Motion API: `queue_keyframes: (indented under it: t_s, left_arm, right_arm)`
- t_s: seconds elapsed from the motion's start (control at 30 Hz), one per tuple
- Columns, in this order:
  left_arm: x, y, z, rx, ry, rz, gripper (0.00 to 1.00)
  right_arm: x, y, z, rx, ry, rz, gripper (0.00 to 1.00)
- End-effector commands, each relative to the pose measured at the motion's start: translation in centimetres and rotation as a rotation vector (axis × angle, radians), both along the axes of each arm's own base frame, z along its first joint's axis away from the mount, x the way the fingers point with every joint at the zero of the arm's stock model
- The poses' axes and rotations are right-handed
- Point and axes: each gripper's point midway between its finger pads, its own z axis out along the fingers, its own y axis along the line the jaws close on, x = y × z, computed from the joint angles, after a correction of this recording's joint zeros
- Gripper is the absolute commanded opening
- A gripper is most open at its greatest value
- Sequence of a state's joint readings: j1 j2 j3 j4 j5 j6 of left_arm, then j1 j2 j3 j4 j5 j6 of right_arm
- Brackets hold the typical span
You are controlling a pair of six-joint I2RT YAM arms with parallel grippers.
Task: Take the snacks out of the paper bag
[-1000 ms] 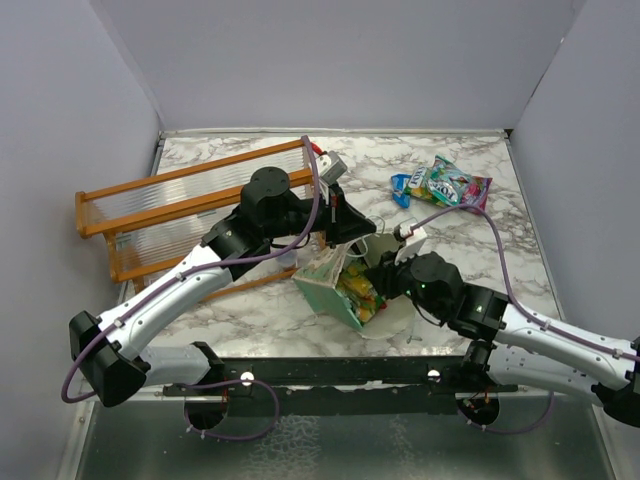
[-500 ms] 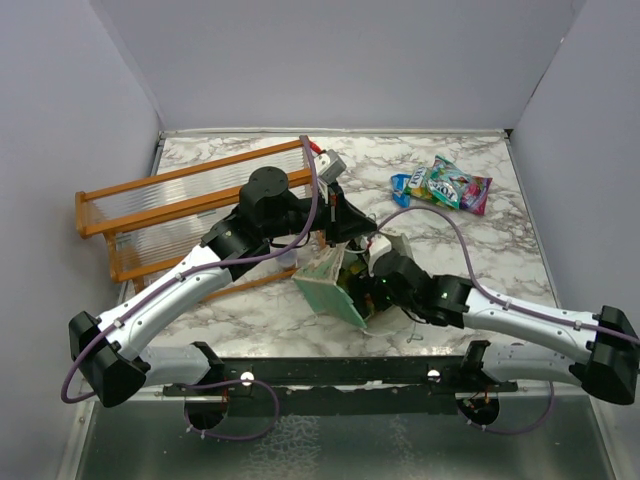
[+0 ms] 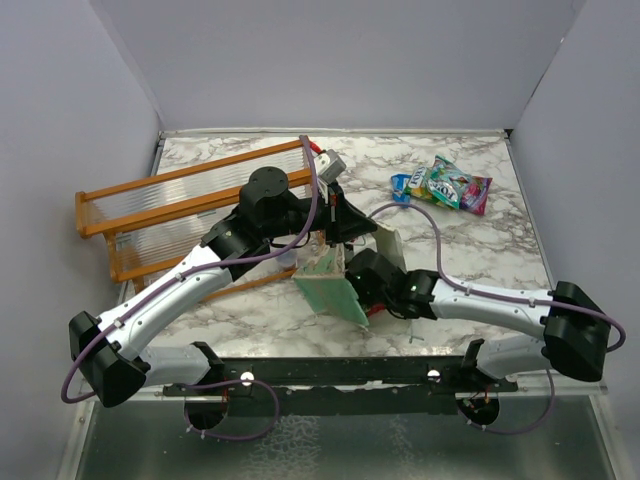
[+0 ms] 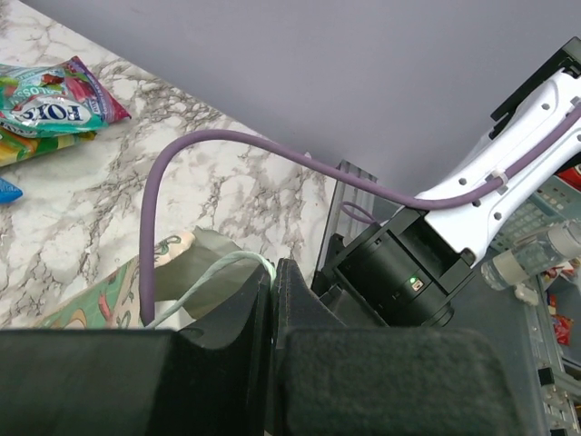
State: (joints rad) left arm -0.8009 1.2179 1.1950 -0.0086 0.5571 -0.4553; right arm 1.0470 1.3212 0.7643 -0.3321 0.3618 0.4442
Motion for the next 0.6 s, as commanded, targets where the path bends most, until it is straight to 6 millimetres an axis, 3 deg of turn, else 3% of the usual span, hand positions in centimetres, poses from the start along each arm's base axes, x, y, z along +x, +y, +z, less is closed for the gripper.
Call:
queue_keyframes:
  t_s: [0.0,0.07,0.1,0.13,0.57]
  left_arm:
    - [-0.5,0.0,0.7,-0.025,-0.018,-0.02,0.0]
    - [-0.5,0.0,0.6,-0.023,-0.017,-0.018,0.0]
    - [-0.4,-0.1,0.4,-0.02,-0.012,-0.016,0.0]
    - [-0.5,-0.1,0.4,-0.021,-0.011,-0.017,0.0]
    - [0.7,-0.1,-0.5,-0.013,0.003,0.044,0.0]
  right_arm:
    - [1.1,-0.3,0.3,0.041,-0.074,-0.046,0.19]
    - [1.2,-0.1,1.7,0.099,-0.111,-0.038,0.13]
    - [1.3,-0.1,3.9,0.174,-0.166,-0.03,0.02]
    - [1.2,-0.1,4.5,0.196,-0.18,-0.024,0.01]
    - [-1.6,-1.5,10.6,0.398,-0.216,0.049,0.01]
